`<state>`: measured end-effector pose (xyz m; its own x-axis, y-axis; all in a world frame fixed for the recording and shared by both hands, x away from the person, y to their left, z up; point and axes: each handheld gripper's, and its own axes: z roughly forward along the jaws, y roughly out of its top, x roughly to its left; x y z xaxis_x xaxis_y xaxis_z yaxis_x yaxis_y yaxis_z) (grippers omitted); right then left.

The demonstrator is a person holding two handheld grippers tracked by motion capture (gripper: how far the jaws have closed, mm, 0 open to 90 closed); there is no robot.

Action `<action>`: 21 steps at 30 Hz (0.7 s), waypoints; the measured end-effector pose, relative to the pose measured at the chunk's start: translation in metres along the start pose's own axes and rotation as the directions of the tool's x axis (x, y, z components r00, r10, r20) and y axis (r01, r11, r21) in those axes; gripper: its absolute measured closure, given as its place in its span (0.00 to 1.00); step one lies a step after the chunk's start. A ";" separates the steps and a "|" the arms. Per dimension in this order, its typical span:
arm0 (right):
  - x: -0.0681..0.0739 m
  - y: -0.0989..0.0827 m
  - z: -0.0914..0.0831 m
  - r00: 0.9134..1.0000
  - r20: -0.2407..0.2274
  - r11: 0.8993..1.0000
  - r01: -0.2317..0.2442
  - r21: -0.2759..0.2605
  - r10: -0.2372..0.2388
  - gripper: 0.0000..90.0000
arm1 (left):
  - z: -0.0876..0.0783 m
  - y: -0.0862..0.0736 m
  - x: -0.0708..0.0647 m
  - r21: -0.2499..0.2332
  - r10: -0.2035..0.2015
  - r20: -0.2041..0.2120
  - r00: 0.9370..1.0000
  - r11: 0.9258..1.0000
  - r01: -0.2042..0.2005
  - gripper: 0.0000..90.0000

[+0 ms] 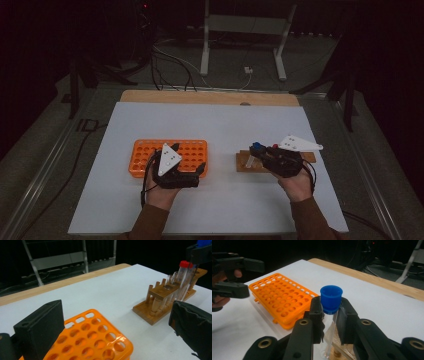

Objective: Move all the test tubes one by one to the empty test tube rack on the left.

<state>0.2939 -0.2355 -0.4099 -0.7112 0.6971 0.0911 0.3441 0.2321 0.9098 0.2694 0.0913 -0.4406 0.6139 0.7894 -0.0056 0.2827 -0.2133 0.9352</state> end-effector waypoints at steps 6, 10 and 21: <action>0.006 0.002 0.011 1.000 -0.015 1.000 0.002 0.013 -0.001 0.85 | 0.012 0.002 -0.009 0.021 0.004 0.027 1.000 1.000 -0.005 0.02; 0.010 0.006 0.016 1.000 -0.023 1.000 0.008 0.017 -0.007 0.85 | 0.020 0.006 -0.016 0.033 0.011 0.049 0.999 0.999 -0.012 0.04; 0.022 0.010 0.031 0.999 -0.053 0.999 0.014 0.030 -0.012 0.85 | 0.041 0.014 -0.037 0.077 0.021 0.126 0.992 0.997 -0.031 0.15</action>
<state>0.3010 -0.1968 -0.4119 -0.7468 0.6572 0.1015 0.3525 0.2618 0.8984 0.2806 0.0351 -0.4420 0.7078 0.7057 -0.0304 0.3193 -0.2813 0.9050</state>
